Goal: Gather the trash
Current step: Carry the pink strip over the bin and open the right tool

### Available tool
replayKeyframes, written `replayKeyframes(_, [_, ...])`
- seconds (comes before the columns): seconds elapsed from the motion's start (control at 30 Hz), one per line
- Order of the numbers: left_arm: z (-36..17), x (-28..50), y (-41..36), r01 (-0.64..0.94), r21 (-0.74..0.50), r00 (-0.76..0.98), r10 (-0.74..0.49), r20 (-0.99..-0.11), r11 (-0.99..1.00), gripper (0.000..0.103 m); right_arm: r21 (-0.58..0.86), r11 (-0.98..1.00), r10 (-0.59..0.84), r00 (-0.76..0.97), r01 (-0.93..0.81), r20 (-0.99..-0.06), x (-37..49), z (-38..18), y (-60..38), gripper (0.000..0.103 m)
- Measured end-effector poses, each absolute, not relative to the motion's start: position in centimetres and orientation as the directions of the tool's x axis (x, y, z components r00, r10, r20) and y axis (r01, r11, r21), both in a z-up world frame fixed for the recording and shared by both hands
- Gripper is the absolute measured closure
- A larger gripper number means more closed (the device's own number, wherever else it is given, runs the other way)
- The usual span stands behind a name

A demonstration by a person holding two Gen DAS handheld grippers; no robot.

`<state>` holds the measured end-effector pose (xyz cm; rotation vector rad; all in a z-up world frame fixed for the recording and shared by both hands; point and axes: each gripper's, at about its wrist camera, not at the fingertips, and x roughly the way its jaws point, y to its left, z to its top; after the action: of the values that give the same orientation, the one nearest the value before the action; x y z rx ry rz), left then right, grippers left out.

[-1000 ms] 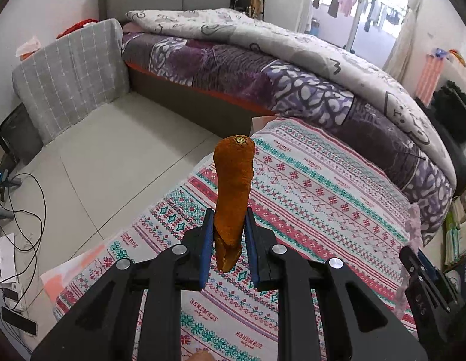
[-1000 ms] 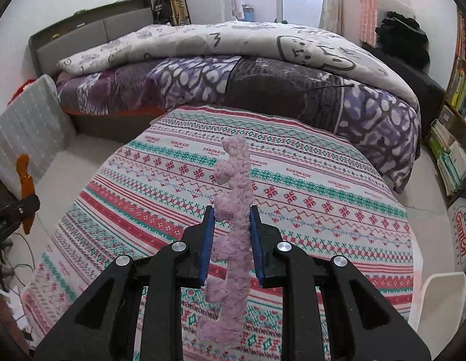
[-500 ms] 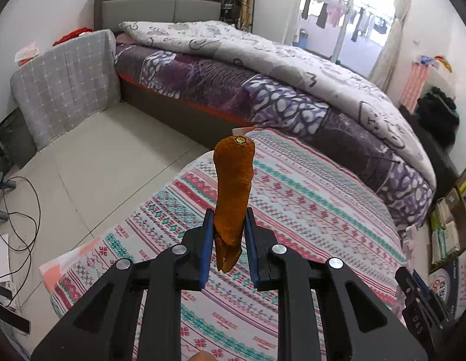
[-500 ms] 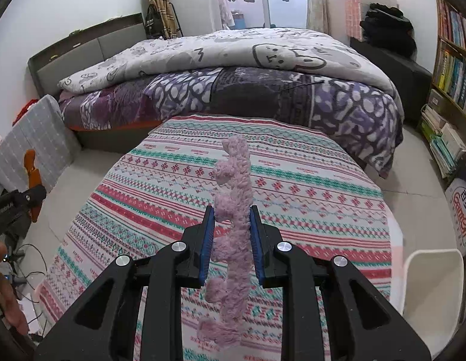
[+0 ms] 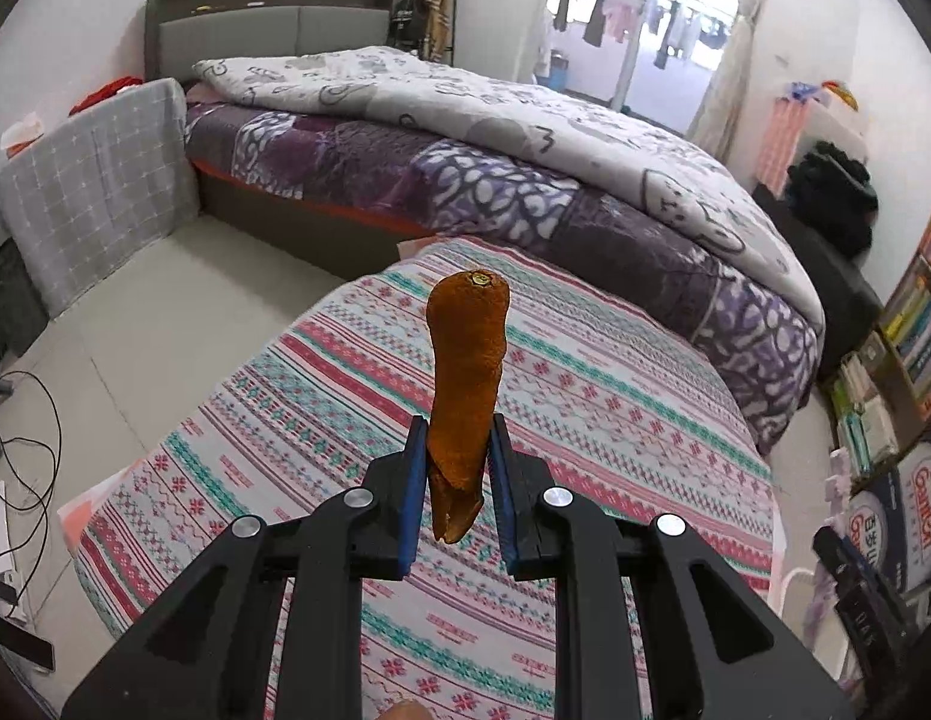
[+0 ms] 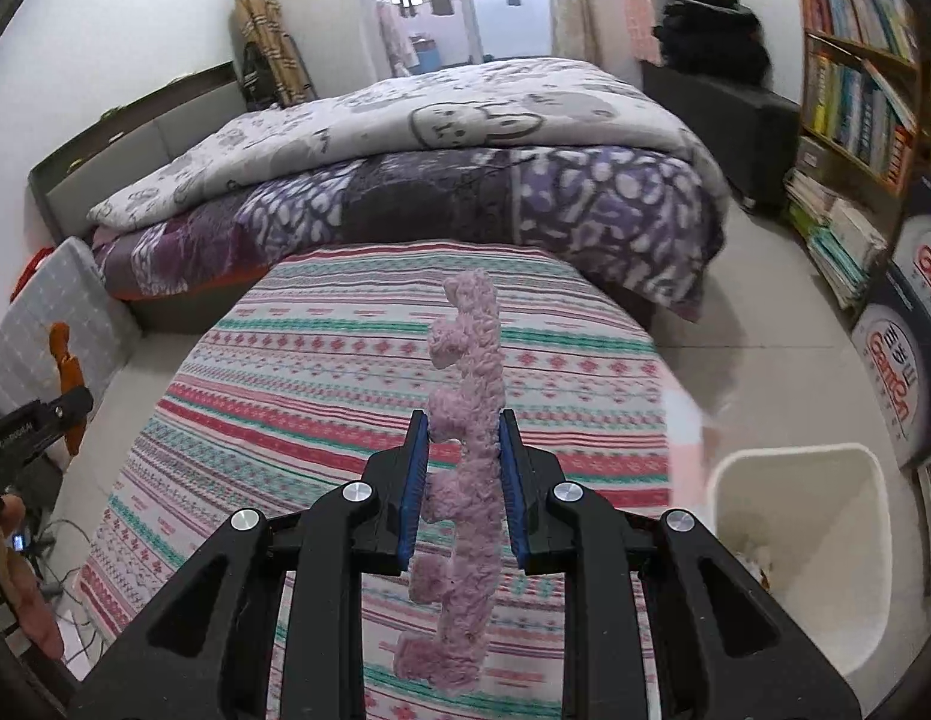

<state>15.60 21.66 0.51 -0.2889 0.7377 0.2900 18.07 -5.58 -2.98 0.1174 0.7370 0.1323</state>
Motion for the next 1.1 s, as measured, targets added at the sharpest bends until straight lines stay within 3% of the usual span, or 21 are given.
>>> replayKeyframes(0.3, [-2.8,15.8,16.5,-0.314,-0.105,0.669,0.141,-0.73,0.944,0.083,0.152,0.988,0.097,0.752,0.005,-0.652,17.4,-3.3,-10.2,0.081])
replayKeyframes(1.1, [-2.5,15.4,5.1,-0.081,-0.041,0.723,0.03,-0.69,0.996,0.083,0.239,0.951,0.017,0.737,0.196,-0.675,16.1,-3.1,-21.3,0.081])
